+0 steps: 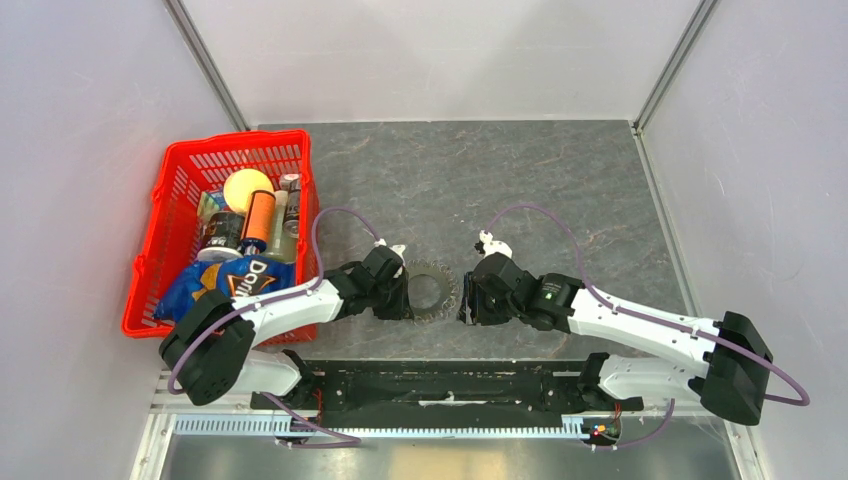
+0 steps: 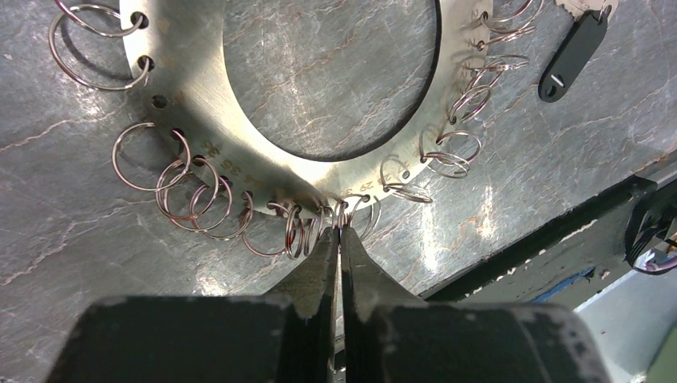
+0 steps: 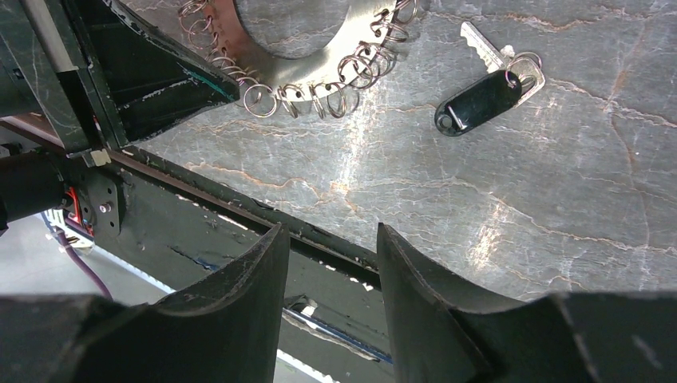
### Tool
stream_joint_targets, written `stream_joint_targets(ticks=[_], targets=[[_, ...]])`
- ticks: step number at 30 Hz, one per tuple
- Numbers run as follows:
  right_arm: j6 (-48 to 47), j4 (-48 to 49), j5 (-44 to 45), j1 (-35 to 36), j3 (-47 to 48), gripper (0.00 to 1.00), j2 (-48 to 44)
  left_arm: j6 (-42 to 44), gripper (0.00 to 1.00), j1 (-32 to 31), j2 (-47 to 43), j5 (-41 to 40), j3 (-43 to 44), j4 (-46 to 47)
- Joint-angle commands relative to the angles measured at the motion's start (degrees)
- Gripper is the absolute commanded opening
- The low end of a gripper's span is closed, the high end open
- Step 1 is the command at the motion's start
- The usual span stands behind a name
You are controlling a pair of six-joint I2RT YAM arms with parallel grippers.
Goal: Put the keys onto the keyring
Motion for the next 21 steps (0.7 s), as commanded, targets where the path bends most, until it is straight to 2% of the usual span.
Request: stream_joint_targets(ticks=[1, 10, 21], targets=[[0.88, 0.66, 1.92, 0.11, -0.76, 0.52, -1.38, -0.62, 0.02, -0.25, 0.13, -1.0, -0.03, 1.6], [0.89, 0.16, 2.21, 0.1, -0.85, 0.52, -2.61, 1.6, 0.02, -0.58, -2.27, -0.53, 2.03, -0.59], [0.36, -0.39, 2.8, 0.1, 0.09, 0.52, -3.59, 8.81, 0.02, -1.48, -7.76, 2.75, 7.02, -5.89]])
